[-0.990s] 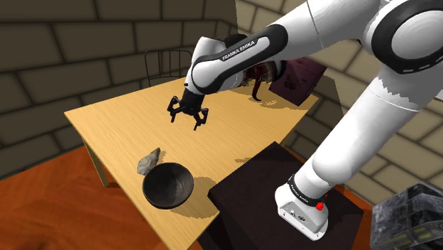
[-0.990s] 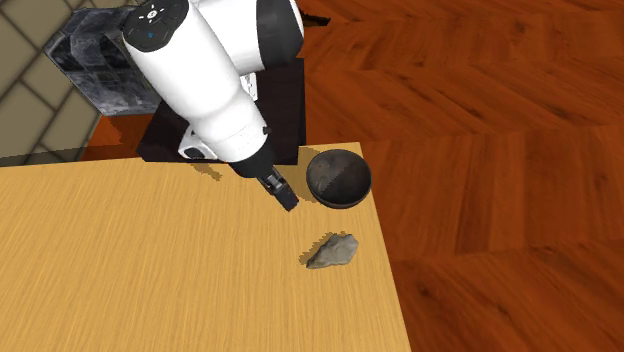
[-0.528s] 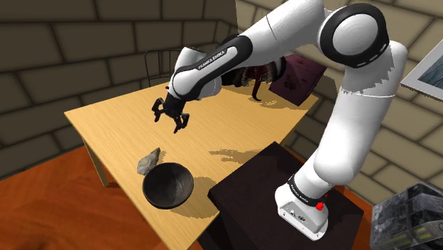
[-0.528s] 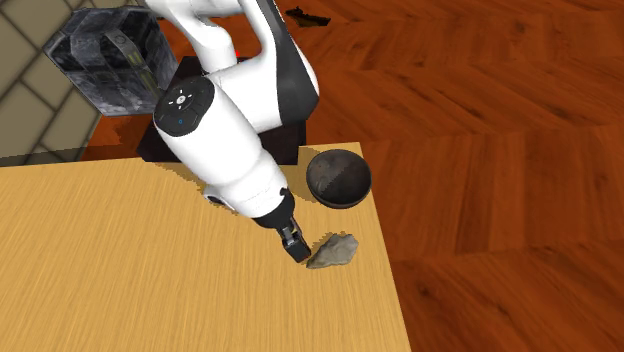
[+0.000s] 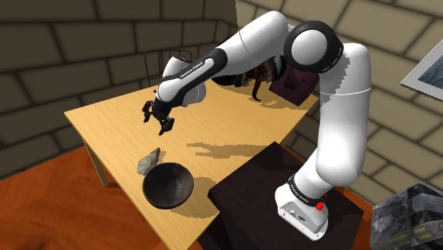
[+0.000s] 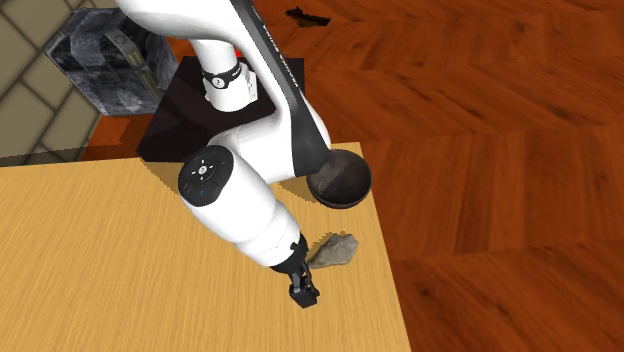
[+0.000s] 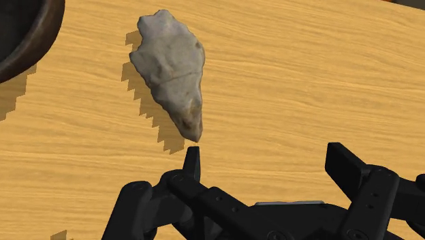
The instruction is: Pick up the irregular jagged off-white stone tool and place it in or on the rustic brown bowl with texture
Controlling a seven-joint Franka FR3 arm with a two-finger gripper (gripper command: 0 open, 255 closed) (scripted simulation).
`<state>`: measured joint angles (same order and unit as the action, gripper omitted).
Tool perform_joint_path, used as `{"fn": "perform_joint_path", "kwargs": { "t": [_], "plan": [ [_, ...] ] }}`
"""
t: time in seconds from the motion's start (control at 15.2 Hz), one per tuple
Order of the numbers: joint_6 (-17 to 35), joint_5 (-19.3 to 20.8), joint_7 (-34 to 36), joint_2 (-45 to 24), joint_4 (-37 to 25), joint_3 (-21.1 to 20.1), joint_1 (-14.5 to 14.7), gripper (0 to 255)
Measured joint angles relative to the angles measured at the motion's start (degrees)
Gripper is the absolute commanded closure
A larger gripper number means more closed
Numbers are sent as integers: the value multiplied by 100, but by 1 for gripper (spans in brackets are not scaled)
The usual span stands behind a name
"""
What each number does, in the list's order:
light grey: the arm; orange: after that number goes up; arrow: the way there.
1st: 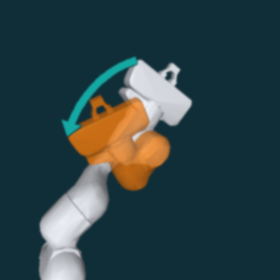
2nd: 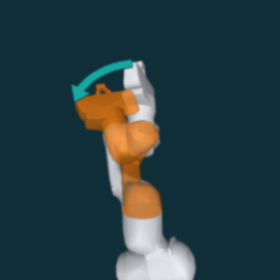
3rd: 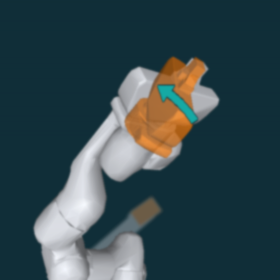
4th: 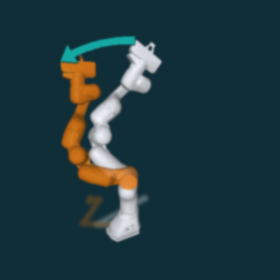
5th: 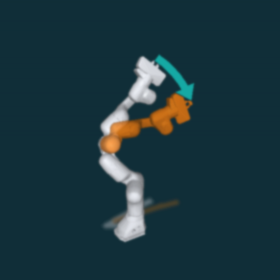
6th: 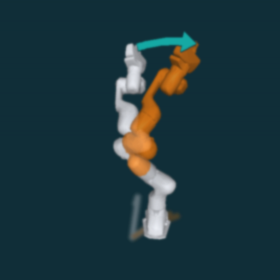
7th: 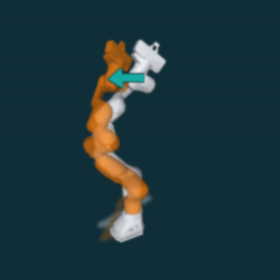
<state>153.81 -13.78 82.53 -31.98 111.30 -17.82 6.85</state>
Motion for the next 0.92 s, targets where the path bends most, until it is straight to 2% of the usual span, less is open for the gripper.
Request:
{"fn": "perform_joint_path", "kwargs": {
  "t": [0.33,0.73,0.79,0.92],
  "plan": [
    [203,53,52,-375,-190,57,125,0],
    [237,62,64,-429,-217,65,151,0],
    [237,62,64,-429,-217,65,151,255],
    [237,62,64,-429,-217,65,151,255]
  ]
}}
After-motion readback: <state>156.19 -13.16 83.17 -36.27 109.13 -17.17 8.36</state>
